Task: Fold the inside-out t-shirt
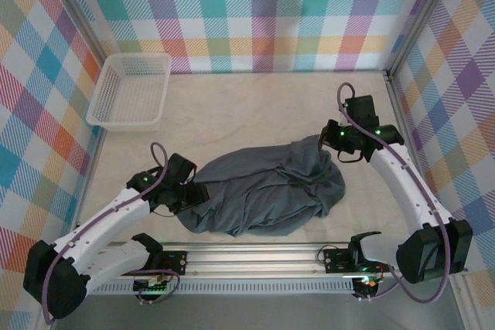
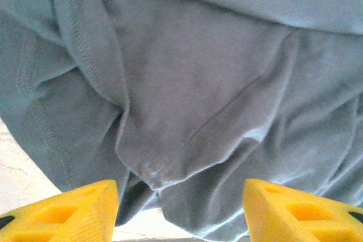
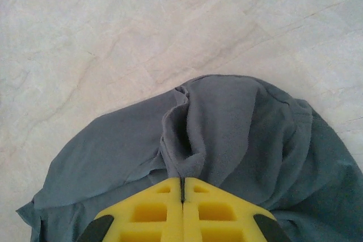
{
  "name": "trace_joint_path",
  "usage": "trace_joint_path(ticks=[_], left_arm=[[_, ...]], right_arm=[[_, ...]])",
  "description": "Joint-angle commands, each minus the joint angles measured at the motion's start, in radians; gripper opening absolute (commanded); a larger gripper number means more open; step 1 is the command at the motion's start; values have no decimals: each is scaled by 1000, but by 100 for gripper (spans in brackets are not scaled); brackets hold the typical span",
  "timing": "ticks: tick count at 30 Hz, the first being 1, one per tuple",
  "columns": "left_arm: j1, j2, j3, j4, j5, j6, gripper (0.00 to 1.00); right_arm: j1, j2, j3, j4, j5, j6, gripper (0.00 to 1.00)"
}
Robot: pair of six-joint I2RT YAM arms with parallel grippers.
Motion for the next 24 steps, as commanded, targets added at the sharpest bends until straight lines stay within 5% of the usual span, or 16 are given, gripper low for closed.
trace_joint_path(ticks=[1,5,11,18,24], left_arm=[[10,35,-37,87,37,-86,60],[12,112,-43,127,33,-57,61],[23,152,-52,172,49,-26,48],[27,105,-92,101,0,-21,58],[38,72,-197,261,129,-134,53]], right_arm=[[-5,1,34,16,-34,10,0],[-4,-2,49,6,-34,5,0],[-5,-7,62,4,-40,17,0],[-4,-3,79,7,-56,23,0],[-4,-6,66,13,-59,29,0]])
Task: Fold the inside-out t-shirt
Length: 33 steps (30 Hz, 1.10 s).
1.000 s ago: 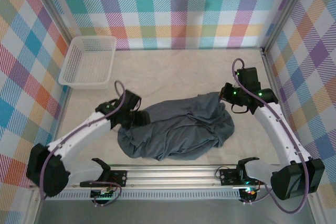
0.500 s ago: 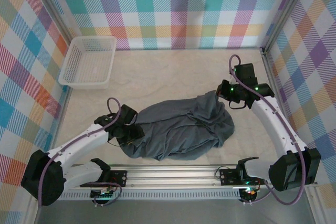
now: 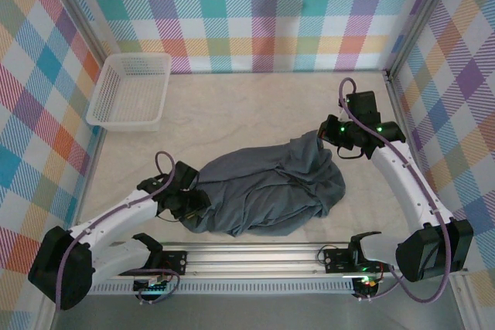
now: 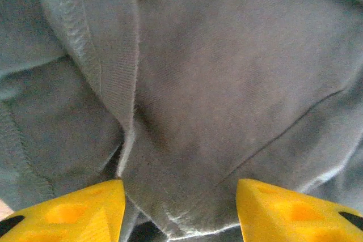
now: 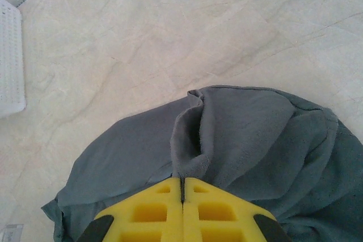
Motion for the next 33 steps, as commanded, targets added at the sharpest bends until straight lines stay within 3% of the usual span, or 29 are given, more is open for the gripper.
trace_joint_path(ticks=[1,8,10,15,21,23,24,26,28,33], left_arm=[[13,-1,-40,70,64,-66,52],[34,-47,-38,60,82,-80,50],[45,-61,-52,86,93,-95,44],[54,-61,-71,106,110,-109,14],[59,-52,-80,99,104,-93,12],[74,-56,-59,86,104,-68,0],[97,-67,-26,85,113,-43,0],[174,-68,112,85,155,22,0],[262,2,381,34,189,135,0],[368,333,1393,-282,135,431,0]], right_arm=[[-4,-12,17,14,-21,10,0],[-5,-13,11,13,-20,9,0],[-5,-12,3,18,-23,12,0],[-4,-13,0,20,-26,13,0],[-5,-15,-3,20,-23,11,0],[-5,-17,0,20,-24,16,0],[-4,-18,9,22,-22,21,0],[-5,-13,62,37,-19,25,0],[-4,26,204,56,-20,19,0],[-6,194,832,30,27,-78,0]])
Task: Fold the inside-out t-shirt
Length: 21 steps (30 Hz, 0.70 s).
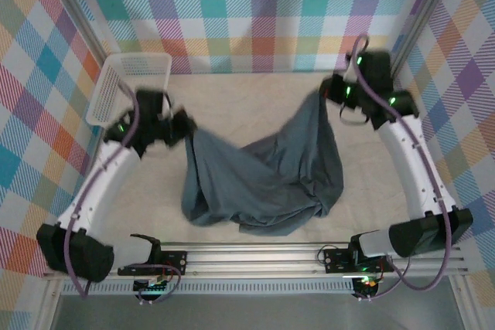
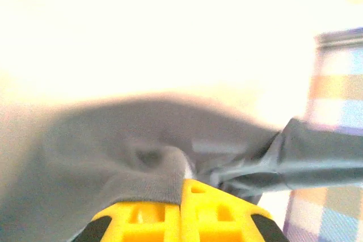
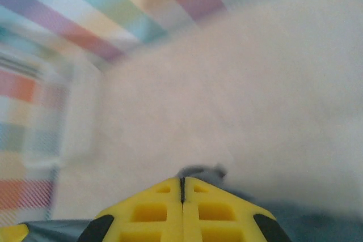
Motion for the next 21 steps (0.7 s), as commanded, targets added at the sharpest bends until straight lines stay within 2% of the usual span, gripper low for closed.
trace_joint_path(ticks=[1,3,5,7,10,14,19,21], left_arm=[[76,131,649,-192,-11,227,0],[154,204,888,-229,21,219,0],[210,222,995,-225,62,192,0],[234,195,998,-172,84,182,0],[235,134,965,-95,54,206,0],[235,60,960,-47,-56,285,0],[235,65,1041,-132,-226,412,0],[236,65,1050,-143,-259,440,0]], right_arm=[[-6,22,358,64,65,-82,0],[-7,21,490,70,145,-125,0],[-7,-6,540,77,223,-163,0],[-7,-52,529,115,295,-197,0],[-7,-122,472,215,383,-248,0],[-7,-181,429,337,500,-315,0],[-7,-170,465,392,556,-403,0],[-7,-145,516,383,557,-420,0]])
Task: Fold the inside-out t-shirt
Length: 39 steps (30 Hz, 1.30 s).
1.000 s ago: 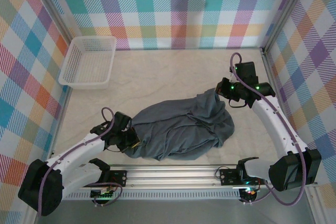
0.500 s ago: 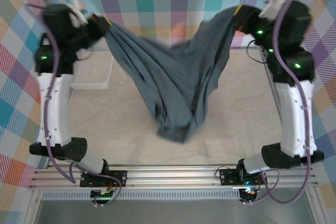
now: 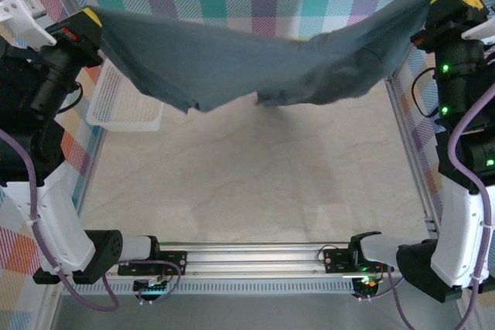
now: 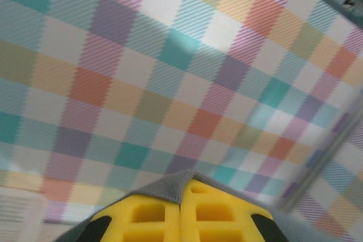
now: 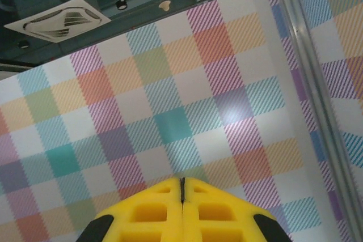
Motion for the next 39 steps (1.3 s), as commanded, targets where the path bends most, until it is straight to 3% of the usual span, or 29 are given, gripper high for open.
trace_joint_path(ticks=[1,11,19,23,30,34,38,39], left_arm=[[2,9,27,-21,-119,102,0],[2,-27,103,28,-106,64,0],[3,-36,115,72,-55,-1,0],[2,-8,27,106,-40,-19,0],[3,148,-209,187,18,-79,0],[2,254,-366,315,14,-88,0],[7,434,-309,334,-52,-49,0],[13,491,-261,323,-61,-40,4]], right_arm=[[-7,42,87,73,55,-81,0],[-7,79,296,106,-16,-103,0],[-7,51,300,194,-69,-122,0],[-7,89,275,206,-63,-168,0],[-8,320,263,115,4,-332,0],[-29,484,261,79,-29,-299,0],[-70,646,329,89,-87,-195,0],[-89,675,350,92,-101,-147,0]])
